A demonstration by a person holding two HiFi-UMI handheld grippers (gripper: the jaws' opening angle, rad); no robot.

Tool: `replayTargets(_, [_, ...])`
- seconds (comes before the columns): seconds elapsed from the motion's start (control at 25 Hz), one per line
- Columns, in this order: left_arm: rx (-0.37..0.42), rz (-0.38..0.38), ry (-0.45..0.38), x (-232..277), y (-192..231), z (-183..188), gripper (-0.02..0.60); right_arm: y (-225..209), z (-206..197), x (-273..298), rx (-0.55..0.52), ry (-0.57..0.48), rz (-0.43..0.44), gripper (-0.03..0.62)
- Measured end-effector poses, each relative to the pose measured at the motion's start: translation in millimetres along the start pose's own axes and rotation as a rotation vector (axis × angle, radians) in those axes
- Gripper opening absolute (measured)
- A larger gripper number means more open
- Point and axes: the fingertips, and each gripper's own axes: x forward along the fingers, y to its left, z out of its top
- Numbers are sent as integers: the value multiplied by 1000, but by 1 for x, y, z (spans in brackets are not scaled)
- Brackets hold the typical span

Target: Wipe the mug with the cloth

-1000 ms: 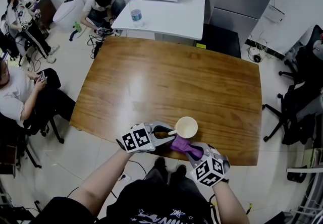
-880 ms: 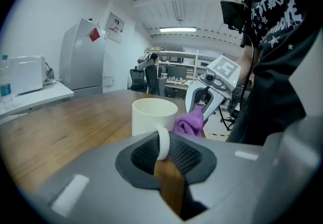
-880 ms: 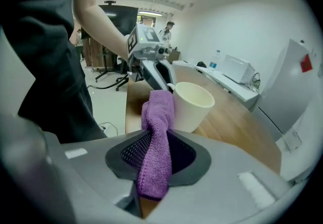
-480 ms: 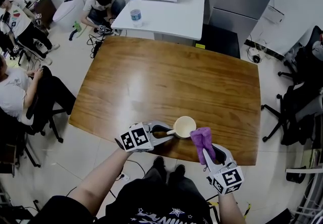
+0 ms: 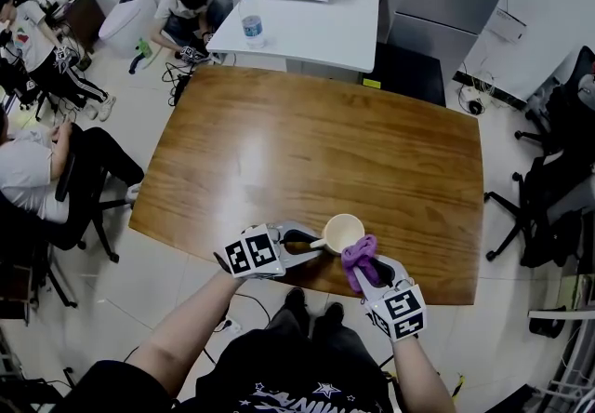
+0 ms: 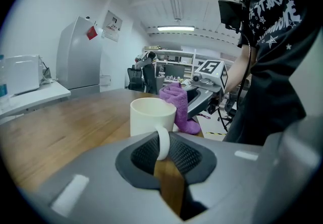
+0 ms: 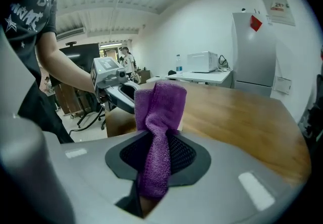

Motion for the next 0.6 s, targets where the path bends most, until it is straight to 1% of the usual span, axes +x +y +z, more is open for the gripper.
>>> replayTargets(0.28, [-8,-9,-4,-3,2,0,40,-6,-10,20,-6,97,1,92])
replayTargets(0.44, [-14,-15,-6,-3,3,0,40,-8,-20,28,-52,193,5,93])
replayTargets(0.6, [-14,-19,-5,-3,3,-1,40,-10,-30,33,-126,295,14,94])
